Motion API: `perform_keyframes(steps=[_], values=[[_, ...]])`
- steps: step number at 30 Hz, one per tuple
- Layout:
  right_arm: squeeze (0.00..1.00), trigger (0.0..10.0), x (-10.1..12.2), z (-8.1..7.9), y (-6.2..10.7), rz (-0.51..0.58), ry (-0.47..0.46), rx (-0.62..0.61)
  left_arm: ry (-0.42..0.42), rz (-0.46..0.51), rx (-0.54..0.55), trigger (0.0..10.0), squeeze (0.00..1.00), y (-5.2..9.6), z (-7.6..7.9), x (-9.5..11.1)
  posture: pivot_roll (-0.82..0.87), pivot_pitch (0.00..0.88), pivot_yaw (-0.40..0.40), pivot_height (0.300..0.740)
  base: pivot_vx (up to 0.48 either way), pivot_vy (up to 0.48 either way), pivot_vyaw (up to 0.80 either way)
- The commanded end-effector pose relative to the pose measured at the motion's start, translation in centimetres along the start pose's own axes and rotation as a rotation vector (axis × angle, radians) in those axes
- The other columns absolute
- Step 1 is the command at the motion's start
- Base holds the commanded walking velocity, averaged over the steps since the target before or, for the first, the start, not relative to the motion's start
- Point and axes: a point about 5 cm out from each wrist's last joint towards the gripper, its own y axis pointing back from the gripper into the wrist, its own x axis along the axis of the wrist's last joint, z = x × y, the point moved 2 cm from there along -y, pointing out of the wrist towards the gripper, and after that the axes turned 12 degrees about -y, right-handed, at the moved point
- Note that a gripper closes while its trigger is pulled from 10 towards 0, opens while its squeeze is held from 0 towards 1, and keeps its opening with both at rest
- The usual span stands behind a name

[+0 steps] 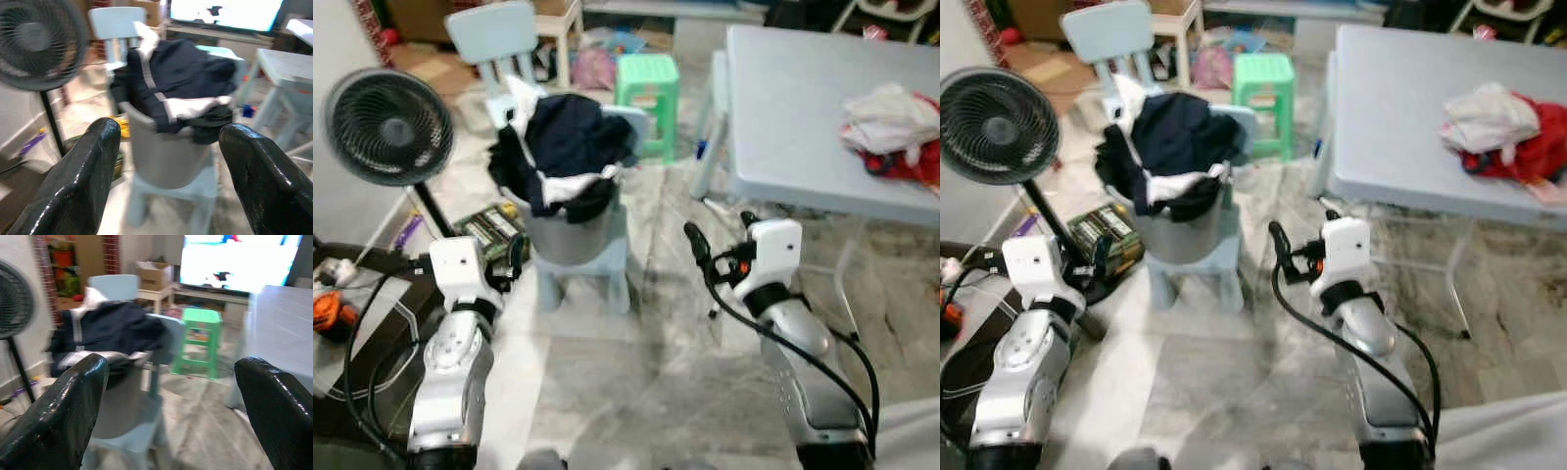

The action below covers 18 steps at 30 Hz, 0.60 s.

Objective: Hang hanger

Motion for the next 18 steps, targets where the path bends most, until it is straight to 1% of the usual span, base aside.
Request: perform_keyframes(steps=[1, 7, 12, 14, 18], values=[[0.0, 10.0, -0.02, 0.82, 0.39, -0.004, 0.011, -0.028, 0.009, 0.015, -0.042, 10.0, 0.0, -0.25, 1.11, 0.51, 0.02, 0.061, -0.024, 0.74, 0.442, 0.0, 0.0], [0.0, 10.0, -0.03, 0.47, 0.39, -0.003, 0.017, -0.004, 0.025, 0.014, -0.036, 10.0, 0.0, -0.46, 1.03, 0.57, 0.02, 0.058, -0.027, 0.74, 0.442, 0.0, 0.0], [0.0, 10.0, 0.06, 0.42, 0.17, 0.0, 0.019, 0.002, 0.033, 0.007, -0.033, 10.0, 0.0, -0.47, 1.11, 0.48, 0.03, 0.056, -0.029, 0.74, 0.439, 0.0, 0.79], [0.0, 10.0, 0.06, 0.42, 0.15, 0.0, 0.016, 0.003, 0.035, 0.006, -0.032, 10.0, 0.0, -0.48, 1.12, 0.47, 0.03, 0.056, -0.029, 0.74, 0.435, 0.0, 0.52], [0.0, 10.0, -0.01, 0.43, 0.19, -0.002, 0.015, 0.0, 0.044, 0.001, -0.03, 10.0, 0.0, -0.51, 1.07, 0.39, 0.02, 0.058, -0.03, 0.74, 0.434, 0.0, 0.0]])
